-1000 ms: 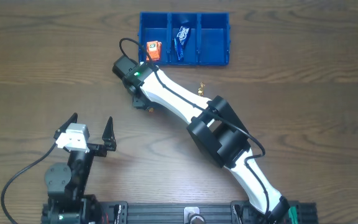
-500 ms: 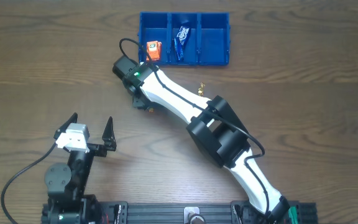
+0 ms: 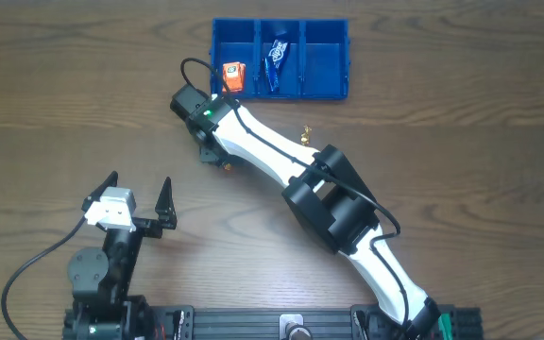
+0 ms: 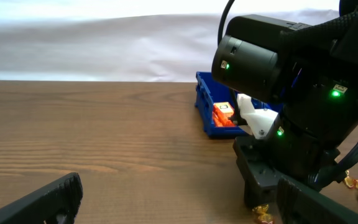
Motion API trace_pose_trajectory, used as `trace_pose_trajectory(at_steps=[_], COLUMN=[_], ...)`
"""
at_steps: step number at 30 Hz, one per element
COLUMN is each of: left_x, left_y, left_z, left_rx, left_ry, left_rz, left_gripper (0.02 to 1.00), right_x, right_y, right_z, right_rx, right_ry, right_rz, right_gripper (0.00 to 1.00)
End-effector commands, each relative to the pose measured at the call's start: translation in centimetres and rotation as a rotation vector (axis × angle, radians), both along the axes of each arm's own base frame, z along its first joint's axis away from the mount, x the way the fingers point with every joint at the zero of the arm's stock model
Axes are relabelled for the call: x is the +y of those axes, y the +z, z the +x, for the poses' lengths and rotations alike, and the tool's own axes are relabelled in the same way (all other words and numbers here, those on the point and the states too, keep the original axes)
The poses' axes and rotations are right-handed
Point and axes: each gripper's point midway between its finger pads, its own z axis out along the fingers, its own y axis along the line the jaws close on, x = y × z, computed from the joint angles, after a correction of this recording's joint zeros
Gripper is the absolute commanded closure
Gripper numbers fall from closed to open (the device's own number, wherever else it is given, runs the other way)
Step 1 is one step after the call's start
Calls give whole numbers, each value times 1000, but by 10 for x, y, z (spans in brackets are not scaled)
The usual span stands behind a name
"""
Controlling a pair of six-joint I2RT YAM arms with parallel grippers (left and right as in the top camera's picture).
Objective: Sort Candies Into Trays
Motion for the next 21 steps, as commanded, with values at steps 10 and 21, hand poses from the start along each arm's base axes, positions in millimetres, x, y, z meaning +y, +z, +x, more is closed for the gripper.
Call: trace_pose_trajectory(at_steps=[10,21], left_x=[-2,-2], left_y=[-16,-16], left_z=[-1,-1], left_rx=[43,44], left_ry=[-16,-16], left_rz=[13,12], left_gripper=[23,20], right_x=[-8,-122], right_y=[20,199], right_z=[8,73], right_rx=[-17,-362], right_ry=[15,-73], right_rz=[17,10], right_gripper=[963,965])
